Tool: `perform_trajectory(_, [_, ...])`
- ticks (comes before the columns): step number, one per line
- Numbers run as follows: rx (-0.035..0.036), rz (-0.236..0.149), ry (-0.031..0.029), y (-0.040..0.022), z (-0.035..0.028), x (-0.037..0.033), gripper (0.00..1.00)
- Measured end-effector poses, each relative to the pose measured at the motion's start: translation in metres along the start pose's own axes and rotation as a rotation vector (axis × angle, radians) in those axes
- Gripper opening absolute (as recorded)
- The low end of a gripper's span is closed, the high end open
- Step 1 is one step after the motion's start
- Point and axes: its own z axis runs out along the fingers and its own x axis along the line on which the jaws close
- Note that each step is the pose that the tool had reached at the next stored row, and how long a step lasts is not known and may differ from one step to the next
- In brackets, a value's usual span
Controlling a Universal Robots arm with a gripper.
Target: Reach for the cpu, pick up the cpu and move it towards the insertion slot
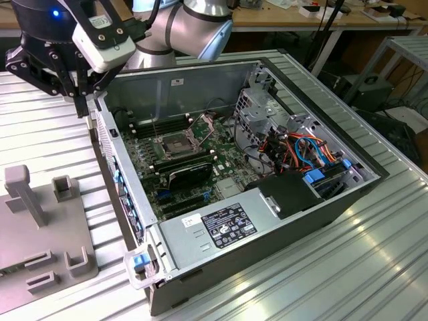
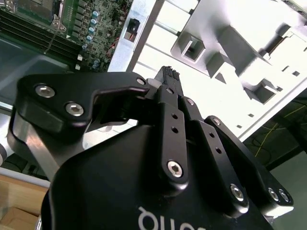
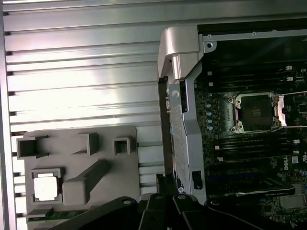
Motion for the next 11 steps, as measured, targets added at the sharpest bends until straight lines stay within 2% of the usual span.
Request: perform_trajectory(11, [0.0000, 0.000, 0.0001, -0.0009, -0.0002, 0.0114, 0.11])
